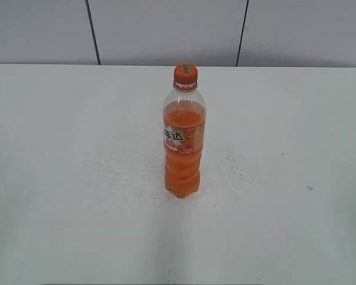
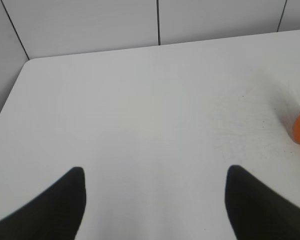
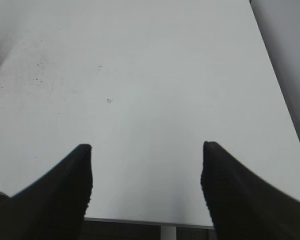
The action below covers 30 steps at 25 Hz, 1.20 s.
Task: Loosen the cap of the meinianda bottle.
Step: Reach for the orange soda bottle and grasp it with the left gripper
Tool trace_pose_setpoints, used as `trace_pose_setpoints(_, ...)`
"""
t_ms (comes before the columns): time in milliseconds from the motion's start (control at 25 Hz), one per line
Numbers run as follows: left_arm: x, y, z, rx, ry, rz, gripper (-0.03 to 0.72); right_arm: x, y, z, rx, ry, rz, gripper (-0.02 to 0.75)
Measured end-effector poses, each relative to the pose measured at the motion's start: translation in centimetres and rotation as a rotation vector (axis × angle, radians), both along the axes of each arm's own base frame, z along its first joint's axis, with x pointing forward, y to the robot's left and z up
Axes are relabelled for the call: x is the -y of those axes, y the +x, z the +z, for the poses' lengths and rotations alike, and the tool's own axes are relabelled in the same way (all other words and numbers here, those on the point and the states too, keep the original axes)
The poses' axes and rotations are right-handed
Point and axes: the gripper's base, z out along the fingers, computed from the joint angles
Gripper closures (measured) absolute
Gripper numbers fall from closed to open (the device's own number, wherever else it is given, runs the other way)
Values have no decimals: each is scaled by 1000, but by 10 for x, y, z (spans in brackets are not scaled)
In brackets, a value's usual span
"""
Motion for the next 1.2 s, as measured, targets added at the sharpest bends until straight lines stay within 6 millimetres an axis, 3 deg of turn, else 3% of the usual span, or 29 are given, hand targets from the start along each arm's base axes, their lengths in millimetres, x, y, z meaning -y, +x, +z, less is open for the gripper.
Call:
trace_pose_setpoints(240,1,4,2,-18,-13,-9,165,0,0,0,0,0,0,224)
trace_pose_setpoints(400,2,21,21,-18,-44,-21,165,0,0,0,0,0,0,224)
trace_pose_setpoints(600,1,59,45,69,-90,-11,166,0,0,0,0,0,0,224)
trace_pose_setpoints(800,-4,100,56,156,-106,25,166,0,0,0,0,0,0,224)
trace_pose_setpoints(1040,-10,162,44,111,-52,48,166,0,0,0,0,0,0,224)
trace_pose_setpoints(1200,-14,206,24,67,-38,66,166,0,0,0,0,0,0,224)
